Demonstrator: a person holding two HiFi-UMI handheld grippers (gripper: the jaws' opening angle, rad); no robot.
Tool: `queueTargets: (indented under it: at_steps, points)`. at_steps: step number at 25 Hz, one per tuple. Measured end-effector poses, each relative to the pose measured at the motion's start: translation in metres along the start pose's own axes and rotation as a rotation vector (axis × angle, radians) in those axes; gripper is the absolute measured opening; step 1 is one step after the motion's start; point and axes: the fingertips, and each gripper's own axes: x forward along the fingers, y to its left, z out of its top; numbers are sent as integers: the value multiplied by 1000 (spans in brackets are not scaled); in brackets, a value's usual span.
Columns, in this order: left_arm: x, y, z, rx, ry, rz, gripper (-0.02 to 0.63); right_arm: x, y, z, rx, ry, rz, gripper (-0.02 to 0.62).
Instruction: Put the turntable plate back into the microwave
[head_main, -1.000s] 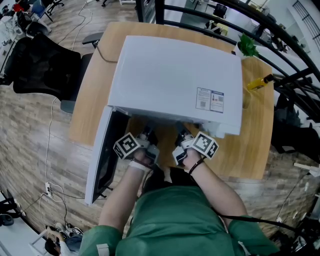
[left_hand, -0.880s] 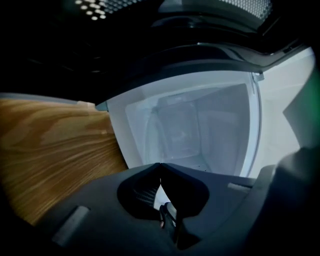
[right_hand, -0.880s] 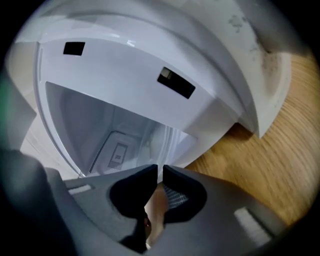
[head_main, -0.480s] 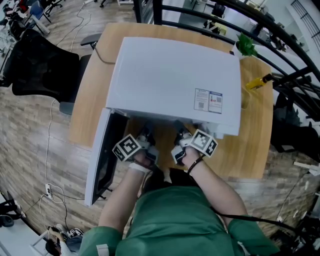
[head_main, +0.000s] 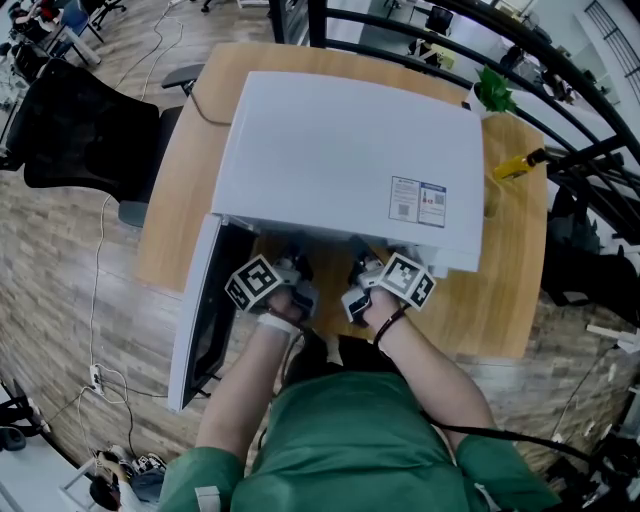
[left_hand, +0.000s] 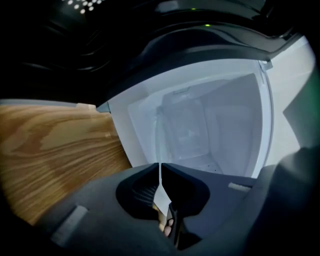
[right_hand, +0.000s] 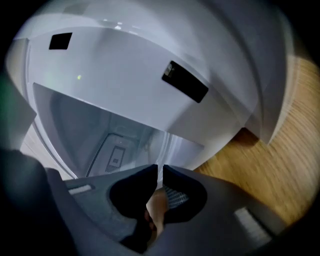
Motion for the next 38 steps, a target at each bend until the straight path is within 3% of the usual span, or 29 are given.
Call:
queueTargets:
  at_steps: [10, 20, 26, 38]
  points:
    - [7, -2, 8, 3, -8, 1, 23, 8, 5, -1, -20, 8, -2, 35]
    - [4, -2, 0, 12, 17, 6, 25, 19, 24, -29, -127, 122, 35, 15]
    - [5, 1, 0, 23, 31, 8, 26, 16, 20, -22, -122, 72, 22, 47]
    - [10, -3, -7, 6, 51, 0, 26, 17, 16, -11, -81, 37, -15, 46]
